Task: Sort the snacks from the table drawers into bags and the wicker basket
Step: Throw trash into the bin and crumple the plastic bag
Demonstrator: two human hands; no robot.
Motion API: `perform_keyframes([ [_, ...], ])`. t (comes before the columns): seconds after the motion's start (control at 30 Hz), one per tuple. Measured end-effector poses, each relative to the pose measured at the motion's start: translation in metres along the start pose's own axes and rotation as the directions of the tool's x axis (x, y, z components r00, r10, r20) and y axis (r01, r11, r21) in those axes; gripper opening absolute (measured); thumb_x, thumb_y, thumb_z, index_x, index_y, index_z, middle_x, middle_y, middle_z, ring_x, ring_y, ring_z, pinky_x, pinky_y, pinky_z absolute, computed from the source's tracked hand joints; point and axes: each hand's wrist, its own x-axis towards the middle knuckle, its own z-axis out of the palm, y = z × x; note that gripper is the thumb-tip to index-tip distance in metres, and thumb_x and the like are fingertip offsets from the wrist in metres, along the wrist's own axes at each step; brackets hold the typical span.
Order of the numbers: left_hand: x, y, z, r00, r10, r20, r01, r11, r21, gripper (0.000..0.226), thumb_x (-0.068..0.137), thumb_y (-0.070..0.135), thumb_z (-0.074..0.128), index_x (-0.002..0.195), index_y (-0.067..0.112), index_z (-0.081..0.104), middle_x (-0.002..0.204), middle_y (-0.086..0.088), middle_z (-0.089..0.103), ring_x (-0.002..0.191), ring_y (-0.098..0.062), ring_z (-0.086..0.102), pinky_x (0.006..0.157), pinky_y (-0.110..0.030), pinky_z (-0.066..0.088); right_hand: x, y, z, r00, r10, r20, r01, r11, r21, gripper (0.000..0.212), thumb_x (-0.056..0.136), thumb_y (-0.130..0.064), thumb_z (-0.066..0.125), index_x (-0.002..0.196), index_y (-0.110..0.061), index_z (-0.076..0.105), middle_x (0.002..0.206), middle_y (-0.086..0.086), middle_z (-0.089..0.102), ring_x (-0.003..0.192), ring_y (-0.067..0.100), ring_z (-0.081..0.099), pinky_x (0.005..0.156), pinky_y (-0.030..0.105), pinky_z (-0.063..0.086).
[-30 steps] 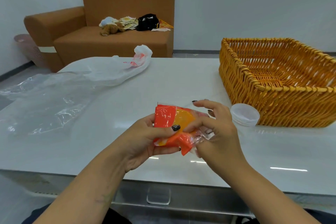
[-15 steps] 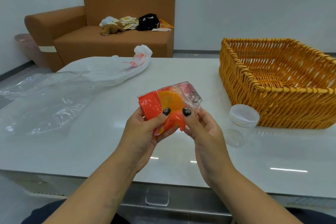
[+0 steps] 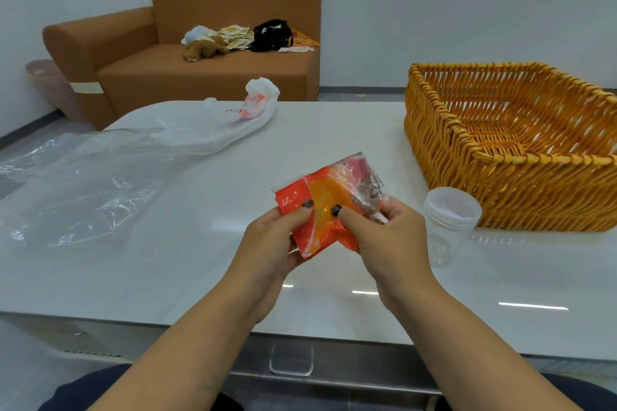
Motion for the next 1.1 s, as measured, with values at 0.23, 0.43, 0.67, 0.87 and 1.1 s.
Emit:
perform_keyframes([
  [0.23,-0.004,0.006,-0.003,1.000,0.024,0.017,-0.024,0.999,-0.024,0.026,0.096,0.026,0.056,0.115,0.012,0.066,0.100,-0.007,0.076,0.089,-0.022,0.074,0.086,-0.040,0.058,0.004,0.007,0.000,0.898,-0.441,0.011,0.419,0.844,-0.337,0.023,0.089,-0.019,0.066,0.080,-0.038,0.057,0.078,-0.011,0.056,0.080,0.005,0.058,0.061,0.008,0.048],
  [0.43,-0.013,0.009,-0.001,0.990,0.073,0.117,-0.059,0.991,-0.120,0.046,0.085,0.043,0.057,0.107,0.004,0.071,0.100,-0.017,0.075,0.093,-0.028,0.073,0.082,-0.036,0.060,0.005,0.013,-0.002,0.656,-0.702,0.278,0.666,0.365,-0.651,0.029,0.089,-0.013,0.058,0.115,-0.011,0.069,0.074,-0.002,0.043,0.058,0.006,0.037,0.051,0.008,0.029],
  [0.67,-0.007,0.006,-0.008,0.998,0.069,0.016,-0.067,0.995,-0.070,0.043,0.081,0.041,0.065,0.098,0.002,0.072,0.095,-0.015,0.076,0.089,-0.027,0.074,0.078,-0.035,0.061,0.000,0.025,0.004,0.583,-0.681,0.443,0.719,0.179,-0.672,0.030,0.082,-0.016,0.069,0.112,-0.011,0.071,0.070,0.002,0.049,0.055,0.009,0.034,0.047,0.015,0.034],
  [0.87,0.001,0.010,-0.015,0.937,0.253,-0.240,-0.245,0.968,0.062,0.018,0.092,0.028,0.062,0.109,0.023,0.061,0.097,0.003,0.072,0.086,-0.016,0.073,0.075,-0.028,0.060,-0.002,0.022,0.009,0.896,-0.320,0.307,0.440,0.730,-0.524,0.052,0.083,-0.034,0.069,0.130,-0.041,0.048,0.101,-0.015,0.046,0.089,-0.008,0.049,0.075,-0.003,0.039],
  [1.1,0.000,0.009,-0.025,0.848,0.444,-0.288,-0.412,0.895,0.170,0.010,0.090,0.022,0.066,0.098,0.023,0.060,0.077,0.013,0.073,0.077,-0.004,0.072,0.065,-0.020,0.058,-0.011,0.007,0.009,0.981,0.109,0.160,-0.080,0.981,-0.177,0.048,0.084,-0.036,0.069,0.129,-0.034,0.052,0.124,-0.010,0.054,0.091,0.008,0.063,0.076,0.017,0.055],
])
